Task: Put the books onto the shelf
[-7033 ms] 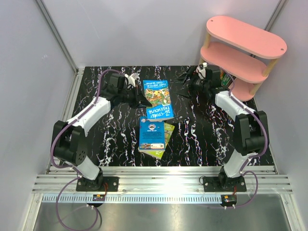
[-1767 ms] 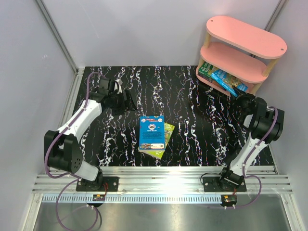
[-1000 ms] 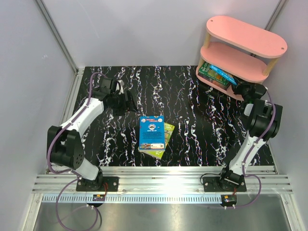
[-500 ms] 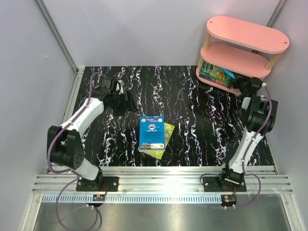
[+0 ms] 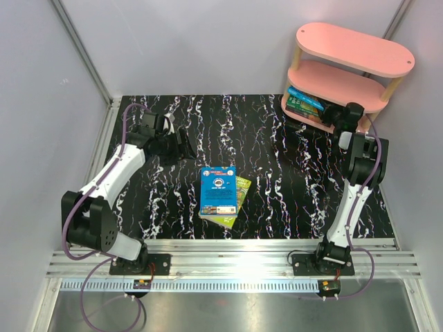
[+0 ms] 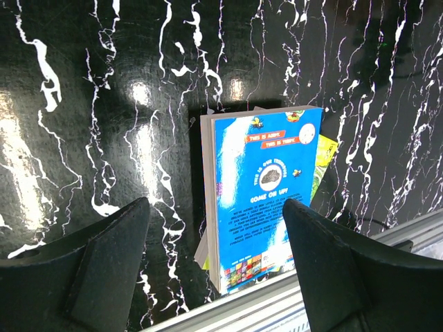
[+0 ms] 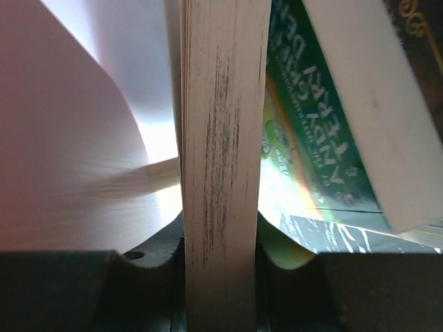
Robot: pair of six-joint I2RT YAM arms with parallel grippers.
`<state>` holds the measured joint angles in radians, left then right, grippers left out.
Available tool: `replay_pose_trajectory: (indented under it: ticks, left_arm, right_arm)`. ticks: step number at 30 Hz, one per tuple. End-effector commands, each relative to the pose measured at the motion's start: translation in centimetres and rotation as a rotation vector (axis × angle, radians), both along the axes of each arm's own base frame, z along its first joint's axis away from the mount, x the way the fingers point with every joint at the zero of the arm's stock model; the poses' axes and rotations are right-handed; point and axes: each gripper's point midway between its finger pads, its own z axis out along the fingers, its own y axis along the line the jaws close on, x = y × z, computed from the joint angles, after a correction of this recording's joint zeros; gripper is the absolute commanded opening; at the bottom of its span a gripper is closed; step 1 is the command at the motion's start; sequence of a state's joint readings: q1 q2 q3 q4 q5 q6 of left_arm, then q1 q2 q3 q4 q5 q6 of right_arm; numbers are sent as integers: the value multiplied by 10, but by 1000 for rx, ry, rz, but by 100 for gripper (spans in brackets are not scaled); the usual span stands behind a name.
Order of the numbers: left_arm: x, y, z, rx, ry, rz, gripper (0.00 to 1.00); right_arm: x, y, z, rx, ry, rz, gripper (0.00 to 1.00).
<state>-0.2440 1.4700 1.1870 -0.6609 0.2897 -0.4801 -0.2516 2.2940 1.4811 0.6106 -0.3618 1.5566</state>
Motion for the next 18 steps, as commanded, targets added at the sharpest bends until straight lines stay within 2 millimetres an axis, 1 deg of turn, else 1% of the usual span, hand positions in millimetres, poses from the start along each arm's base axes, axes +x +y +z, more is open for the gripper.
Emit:
replay_pose_trajectory:
  ticks: [1, 2, 5, 6, 8, 9, 10, 11, 12, 13, 14, 15, 16, 17, 18]
  left_arm:
    - [1, 4, 10, 7, -38, 22, 80]
    - [2, 4, 10, 7, -40, 22, 80]
    - [3, 4, 10, 8, -39, 26, 80]
    - [3, 4, 9, 8, -36, 26, 80]
    - [4, 4, 8, 8, -34, 28, 80]
    - [4, 4, 8, 10, -33, 27, 80]
    - [4, 4, 8, 12, -31, 28, 80]
    - [5, 4, 9, 12, -33, 24, 80]
    - [5, 4, 10, 17, -33, 22, 80]
    - [5, 5, 9, 19, -31, 23, 80]
    - [7, 4, 11, 21, -35, 23, 80]
    - [7, 5, 10, 22, -31, 23, 80]
    - [7, 4, 10, 22, -31, 23, 80]
    - [8, 4, 10, 22, -29, 23, 80]
    - [8, 4, 11, 22, -31, 23, 80]
  right_arm:
    - [8, 21, 29, -45, -76, 94, 7]
    - [7, 22, 24, -62, -52, 108, 7]
    - [-1, 26, 32, -105, -40, 146, 6]
    - [-3, 24, 27, -139, -9, 155, 6]
    - [-5, 26, 27, -168, 0, 193, 8]
    - [-6, 26, 22, -183, 21, 212, 8]
    - [-5, 25, 22, -185, 19, 233, 10]
    - [-6, 25, 18, -185, 37, 244, 19]
    - [-7, 26, 19, -196, 30, 259, 30]
    - [-8, 23, 21, -201, 28, 255, 43]
    - [-10, 23, 19, -201, 38, 256, 54]
    - [-11, 22, 17, -207, 43, 255, 70]
    - [-12, 22, 21, -209, 37, 253, 75]
    - [-13, 20, 20, -206, 39, 253, 78]
    - [-14, 21, 21, -200, 37, 259, 85]
